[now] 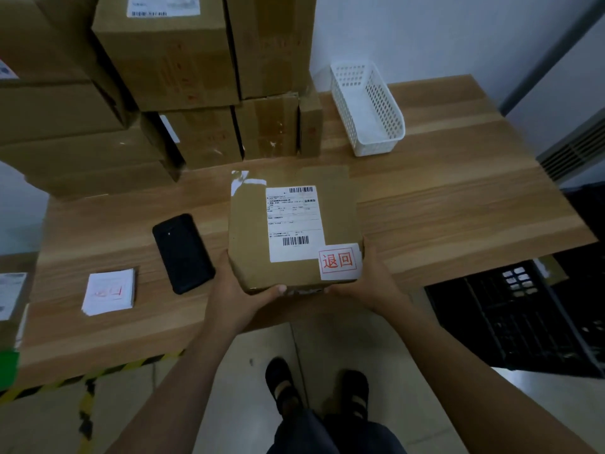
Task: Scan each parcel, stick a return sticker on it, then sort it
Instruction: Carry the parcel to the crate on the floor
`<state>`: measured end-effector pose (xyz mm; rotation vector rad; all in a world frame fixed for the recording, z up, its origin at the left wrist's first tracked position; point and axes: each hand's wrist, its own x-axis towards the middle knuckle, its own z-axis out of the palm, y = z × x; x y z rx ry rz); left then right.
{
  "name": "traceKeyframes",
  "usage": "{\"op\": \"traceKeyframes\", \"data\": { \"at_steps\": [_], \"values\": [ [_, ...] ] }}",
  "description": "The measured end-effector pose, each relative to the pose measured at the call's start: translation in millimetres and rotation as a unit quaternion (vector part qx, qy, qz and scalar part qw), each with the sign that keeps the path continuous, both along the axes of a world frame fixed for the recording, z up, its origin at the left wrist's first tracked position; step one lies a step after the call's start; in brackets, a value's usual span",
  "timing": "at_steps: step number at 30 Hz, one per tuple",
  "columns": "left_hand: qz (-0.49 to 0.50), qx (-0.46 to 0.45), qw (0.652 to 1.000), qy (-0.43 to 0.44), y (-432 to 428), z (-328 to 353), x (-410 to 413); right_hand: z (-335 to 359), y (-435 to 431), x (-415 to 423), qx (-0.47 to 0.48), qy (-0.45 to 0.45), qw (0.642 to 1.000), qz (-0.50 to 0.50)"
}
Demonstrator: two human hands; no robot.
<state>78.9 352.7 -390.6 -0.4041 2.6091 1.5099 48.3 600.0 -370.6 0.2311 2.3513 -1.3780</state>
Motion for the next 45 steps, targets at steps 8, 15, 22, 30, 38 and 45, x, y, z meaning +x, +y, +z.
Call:
{"op": "traceKeyframes", "data": {
  "at_steps": [8,15,22,30,38,45],
  "values": [
    [-0.030,0.065,0.993,0.095,66,47,-3,53,61,29,-0.001,0.096,0.991,-0.095],
    [-0.134,0.078,0.970,0.187,207,104,10,109,188,103,-0.009,0.232,0.949,-0.212],
    [-0.238,0.111,0.936,0.233,388,129,82,136,349,224,0.023,0.281,0.914,-0.293],
    [-0.302,0.142,0.914,0.231,531,137,138,142,475,305,0.035,0.261,0.892,-0.367],
    [-0.316,0.128,0.917,0.206,628,125,101,125,569,271,0.036,0.227,0.891,-0.392],
    [-0.290,0.128,0.932,0.176,713,114,25,123,659,179,0.047,0.205,0.907,-0.365]
  ]
}}
